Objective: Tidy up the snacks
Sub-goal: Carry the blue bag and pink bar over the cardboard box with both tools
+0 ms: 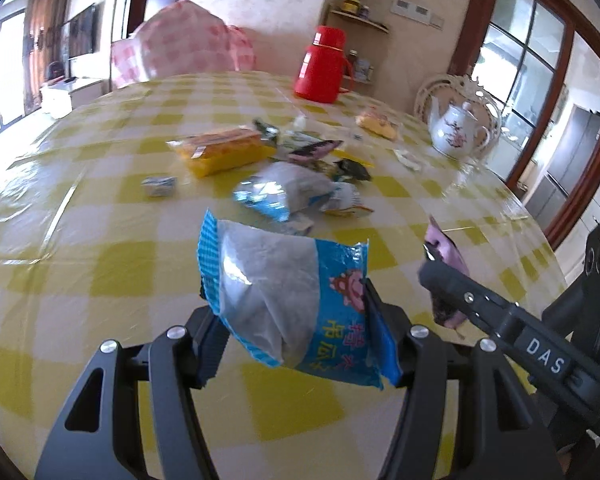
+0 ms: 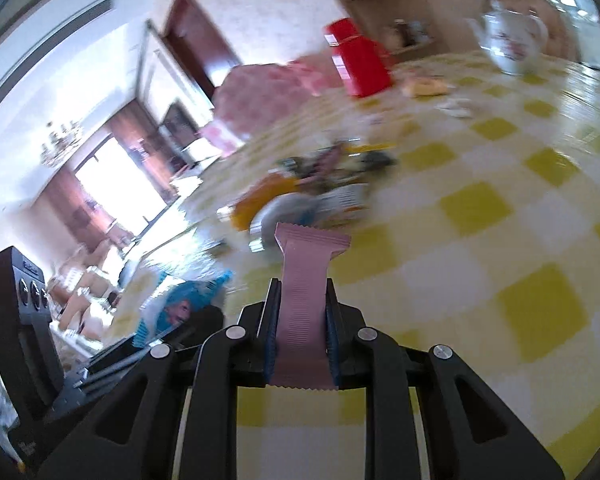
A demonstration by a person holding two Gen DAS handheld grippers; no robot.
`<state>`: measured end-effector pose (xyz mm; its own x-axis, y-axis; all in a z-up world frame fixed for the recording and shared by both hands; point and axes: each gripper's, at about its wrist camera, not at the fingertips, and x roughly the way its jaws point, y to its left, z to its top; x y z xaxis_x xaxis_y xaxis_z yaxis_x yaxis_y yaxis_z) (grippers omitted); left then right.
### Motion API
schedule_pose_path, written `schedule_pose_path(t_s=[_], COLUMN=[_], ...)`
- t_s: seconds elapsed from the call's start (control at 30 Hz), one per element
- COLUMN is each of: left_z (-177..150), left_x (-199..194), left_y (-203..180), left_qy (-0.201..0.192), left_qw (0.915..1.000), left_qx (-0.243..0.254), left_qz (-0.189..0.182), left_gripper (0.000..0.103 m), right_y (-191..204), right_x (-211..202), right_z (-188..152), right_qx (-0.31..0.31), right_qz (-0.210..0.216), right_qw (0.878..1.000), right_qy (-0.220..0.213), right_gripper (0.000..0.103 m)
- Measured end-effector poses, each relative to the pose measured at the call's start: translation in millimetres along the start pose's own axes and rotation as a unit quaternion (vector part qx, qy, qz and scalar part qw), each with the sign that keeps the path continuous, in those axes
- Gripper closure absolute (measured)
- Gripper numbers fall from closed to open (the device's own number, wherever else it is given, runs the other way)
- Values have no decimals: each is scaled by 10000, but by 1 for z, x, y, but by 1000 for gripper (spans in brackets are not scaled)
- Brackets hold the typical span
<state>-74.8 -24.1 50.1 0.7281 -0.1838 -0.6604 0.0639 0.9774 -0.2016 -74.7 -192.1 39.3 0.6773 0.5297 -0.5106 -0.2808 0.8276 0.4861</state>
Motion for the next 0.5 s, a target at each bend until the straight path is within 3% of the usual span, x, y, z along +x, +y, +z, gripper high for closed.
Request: schedule_pose_path(t_s=[0.2, 0.5], left_z=[-14, -51], left_x=[-37, -110], left_y=[48, 95], left_qy=[-51, -77], left_qw=[9989, 9959], left_qx=[-314, -151], left_qz=[354, 890], left_gripper=[42, 42], right_y=[50, 120], right_x=[17, 31], right_z=[-18, -49], right_qx=[-449, -1213], right_qz=[367, 930], right_qw=[9979, 9858], right_qy=[272, 697], right_gripper=[83, 83])
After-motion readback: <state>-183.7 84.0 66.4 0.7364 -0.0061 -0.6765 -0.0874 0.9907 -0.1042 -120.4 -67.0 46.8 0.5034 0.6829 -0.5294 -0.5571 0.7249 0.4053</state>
